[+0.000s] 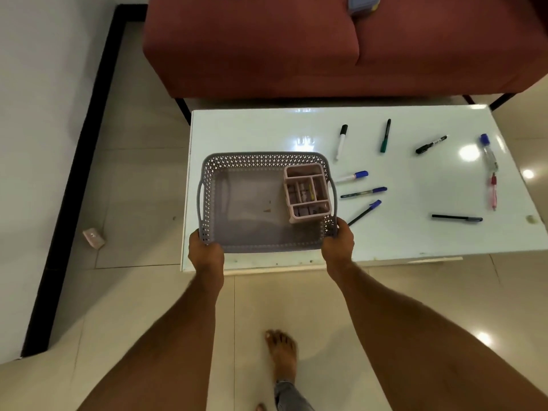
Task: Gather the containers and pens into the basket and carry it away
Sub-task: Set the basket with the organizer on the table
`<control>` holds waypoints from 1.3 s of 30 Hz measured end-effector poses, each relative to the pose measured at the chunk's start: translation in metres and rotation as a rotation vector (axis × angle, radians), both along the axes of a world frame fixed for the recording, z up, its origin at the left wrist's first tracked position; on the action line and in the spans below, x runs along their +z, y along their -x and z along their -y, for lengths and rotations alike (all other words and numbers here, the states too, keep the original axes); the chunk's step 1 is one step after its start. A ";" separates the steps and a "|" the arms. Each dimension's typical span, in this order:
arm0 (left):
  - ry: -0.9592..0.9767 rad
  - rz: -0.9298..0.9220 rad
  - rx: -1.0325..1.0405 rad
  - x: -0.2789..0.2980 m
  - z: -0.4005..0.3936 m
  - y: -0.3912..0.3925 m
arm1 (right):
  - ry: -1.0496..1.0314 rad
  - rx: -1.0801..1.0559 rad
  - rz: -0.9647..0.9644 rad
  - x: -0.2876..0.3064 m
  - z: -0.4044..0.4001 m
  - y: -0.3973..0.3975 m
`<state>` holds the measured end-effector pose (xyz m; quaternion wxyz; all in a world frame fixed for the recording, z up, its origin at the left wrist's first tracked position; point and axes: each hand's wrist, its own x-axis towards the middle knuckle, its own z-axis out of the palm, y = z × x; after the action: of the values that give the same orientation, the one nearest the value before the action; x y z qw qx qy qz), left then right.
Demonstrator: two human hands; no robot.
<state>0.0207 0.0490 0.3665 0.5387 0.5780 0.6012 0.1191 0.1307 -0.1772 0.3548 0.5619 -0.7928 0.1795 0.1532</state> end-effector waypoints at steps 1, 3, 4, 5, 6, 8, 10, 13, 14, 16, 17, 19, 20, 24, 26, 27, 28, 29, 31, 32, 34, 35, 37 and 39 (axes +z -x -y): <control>-0.005 -0.007 -0.006 -0.002 -0.003 -0.006 | 0.007 0.001 -0.004 -0.001 -0.003 -0.006; -0.004 -0.008 -0.007 -0.010 -0.010 -0.013 | 0.022 0.010 -0.023 -0.003 -0.009 -0.014; 0.001 -0.007 -0.004 -0.014 -0.012 -0.016 | 0.032 0.015 -0.031 -0.006 -0.012 -0.017; 0.004 -0.002 -0.002 -0.018 -0.015 -0.018 | 0.038 0.018 -0.039 -0.008 -0.014 -0.020; 0.011 0.000 0.009 -0.019 -0.016 -0.020 | 0.041 0.019 -0.046 -0.010 -0.016 -0.023; 0.023 0.001 0.022 -0.020 -0.018 -0.022 | 0.046 0.016 -0.050 -0.010 -0.019 -0.026; 0.027 -0.005 0.011 -0.018 -0.021 -0.024 | 0.057 0.008 -0.050 -0.011 -0.023 -0.030; 0.018 -0.005 0.011 -0.017 -0.021 -0.027 | 0.072 0.018 -0.040 -0.012 -0.025 -0.034; 0.012 -0.012 0.004 -0.018 -0.021 -0.028 | 0.076 0.019 -0.036 -0.012 -0.025 -0.034; -0.029 -0.027 -0.013 -0.015 -0.022 -0.030 | 0.089 0.032 -0.013 -0.013 -0.024 -0.033; -0.085 -0.046 -0.035 -0.014 -0.021 -0.031 | 0.103 0.049 0.002 -0.013 -0.024 -0.031; -0.210 -0.070 -0.108 -0.015 -0.019 -0.034 | 0.125 0.081 0.024 -0.014 -0.023 -0.028; -0.254 -0.070 -0.138 -0.016 -0.015 -0.037 | 0.127 0.093 0.032 -0.015 -0.024 -0.027; -0.263 -0.046 -0.135 -0.015 -0.008 -0.042 | 0.118 0.113 0.052 -0.015 -0.025 -0.024; -0.253 -0.023 -0.130 -0.018 -0.009 -0.040 | 0.114 0.108 0.059 -0.015 -0.024 -0.024; -0.251 -0.011 -0.131 -0.020 -0.010 -0.038 | 0.113 0.103 0.063 -0.015 -0.024 -0.024; -0.238 0.000 -0.123 -0.020 -0.011 -0.037 | 0.107 0.093 0.066 -0.015 -0.024 -0.023; -0.223 0.005 -0.110 -0.020 -0.012 -0.037 | 0.096 0.071 0.064 -0.015 -0.025 -0.023; -0.209 0.012 -0.082 -0.019 -0.014 -0.035 | 0.066 -0.002 0.043 -0.015 -0.027 -0.018; -0.210 0.022 -0.070 -0.019 -0.015 -0.034 | 0.055 -0.048 0.028 -0.015 -0.030 -0.014; -0.203 0.059 -0.039 -0.019 -0.019 -0.028 | 0.049 -0.146 0.021 -0.016 -0.037 -0.001; -0.192 0.079 -0.010 -0.018 -0.021 -0.024 | 0.058 -0.194 0.025 -0.016 -0.042 0.007; -0.161 0.100 0.062 -0.016 -0.028 -0.014 | 0.098 -0.296 0.012 -0.018 -0.056 0.025; -0.139 0.106 0.128 -0.016 -0.038 -0.003 | 0.149 -0.385 -0.043 -0.020 -0.071 0.044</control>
<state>0.0233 0.0868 0.3509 0.5194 0.5674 0.5980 0.2253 0.0866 -0.1060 0.3347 0.5167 -0.7798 0.3505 0.0462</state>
